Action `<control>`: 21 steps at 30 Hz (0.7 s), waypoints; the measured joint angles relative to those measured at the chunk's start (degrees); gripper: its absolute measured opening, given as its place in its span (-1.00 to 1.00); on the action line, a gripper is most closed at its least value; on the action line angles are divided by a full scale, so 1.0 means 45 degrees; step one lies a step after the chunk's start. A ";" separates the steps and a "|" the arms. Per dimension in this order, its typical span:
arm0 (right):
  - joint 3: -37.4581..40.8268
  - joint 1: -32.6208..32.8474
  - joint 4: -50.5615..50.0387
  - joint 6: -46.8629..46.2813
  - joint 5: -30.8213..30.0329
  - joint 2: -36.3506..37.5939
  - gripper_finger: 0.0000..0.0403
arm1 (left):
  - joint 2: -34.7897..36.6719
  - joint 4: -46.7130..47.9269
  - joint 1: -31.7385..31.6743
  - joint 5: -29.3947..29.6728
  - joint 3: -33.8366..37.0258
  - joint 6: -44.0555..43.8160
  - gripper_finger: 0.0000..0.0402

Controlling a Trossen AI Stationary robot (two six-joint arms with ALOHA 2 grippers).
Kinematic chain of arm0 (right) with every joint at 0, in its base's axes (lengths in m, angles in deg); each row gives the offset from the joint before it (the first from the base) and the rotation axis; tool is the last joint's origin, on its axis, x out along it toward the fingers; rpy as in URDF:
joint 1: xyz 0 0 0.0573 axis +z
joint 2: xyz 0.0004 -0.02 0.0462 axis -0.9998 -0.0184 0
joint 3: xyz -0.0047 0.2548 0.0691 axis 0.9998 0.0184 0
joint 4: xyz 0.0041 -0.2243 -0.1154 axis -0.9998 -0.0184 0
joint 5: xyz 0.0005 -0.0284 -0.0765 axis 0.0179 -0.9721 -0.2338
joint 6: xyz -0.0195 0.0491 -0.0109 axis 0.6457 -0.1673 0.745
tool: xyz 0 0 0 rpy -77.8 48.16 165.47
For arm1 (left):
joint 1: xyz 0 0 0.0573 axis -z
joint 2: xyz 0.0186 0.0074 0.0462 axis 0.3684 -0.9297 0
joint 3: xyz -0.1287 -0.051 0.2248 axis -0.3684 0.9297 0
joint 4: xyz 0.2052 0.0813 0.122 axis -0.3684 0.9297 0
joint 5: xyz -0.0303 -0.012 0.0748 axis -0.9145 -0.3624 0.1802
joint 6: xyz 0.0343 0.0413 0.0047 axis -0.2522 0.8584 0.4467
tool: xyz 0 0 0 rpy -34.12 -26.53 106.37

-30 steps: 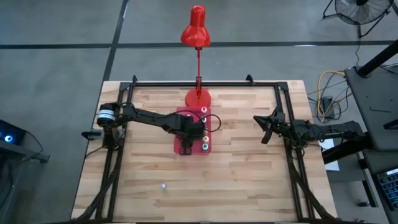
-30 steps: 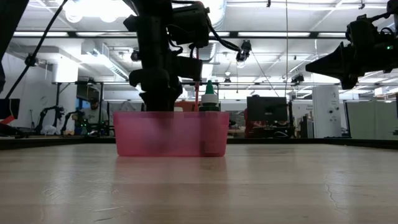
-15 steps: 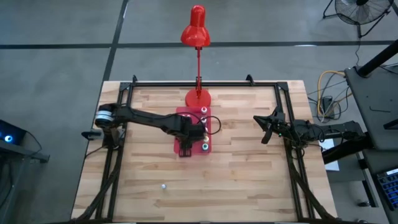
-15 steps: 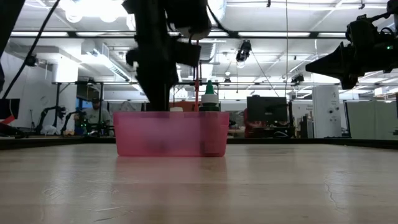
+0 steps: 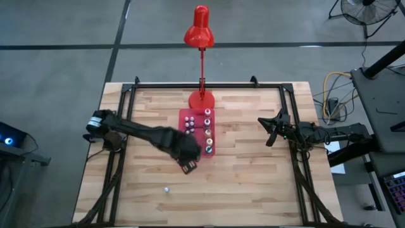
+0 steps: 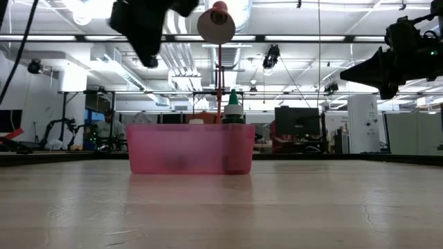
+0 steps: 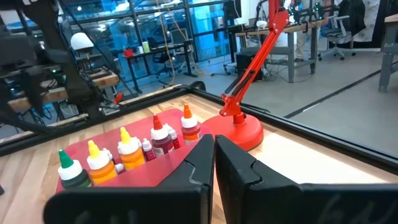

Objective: Pick & Place food coloring
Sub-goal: Put the small black food coloring bottle into the pink bin

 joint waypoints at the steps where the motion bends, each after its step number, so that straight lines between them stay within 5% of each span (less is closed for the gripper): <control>1: 0.0003 0.0000 -0.0002 0.0002 0.0001 0.0000 -0.96 | 0.0002 0.0122 0.0258 -0.0002 0.0005 -0.0972 -0.36; 11: 0.0005 0.0010 -0.0002 0.0002 0.0003 -0.0004 -0.96 | -0.0049 0.0233 0.2631 -0.0362 0.1132 -0.7070 -0.36; 21: 0.0000 0.0005 0.0001 0.0001 -0.0002 -0.0005 -0.96 | -0.0299 -0.2038 0.4640 -0.1011 0.3188 -0.9324 -0.36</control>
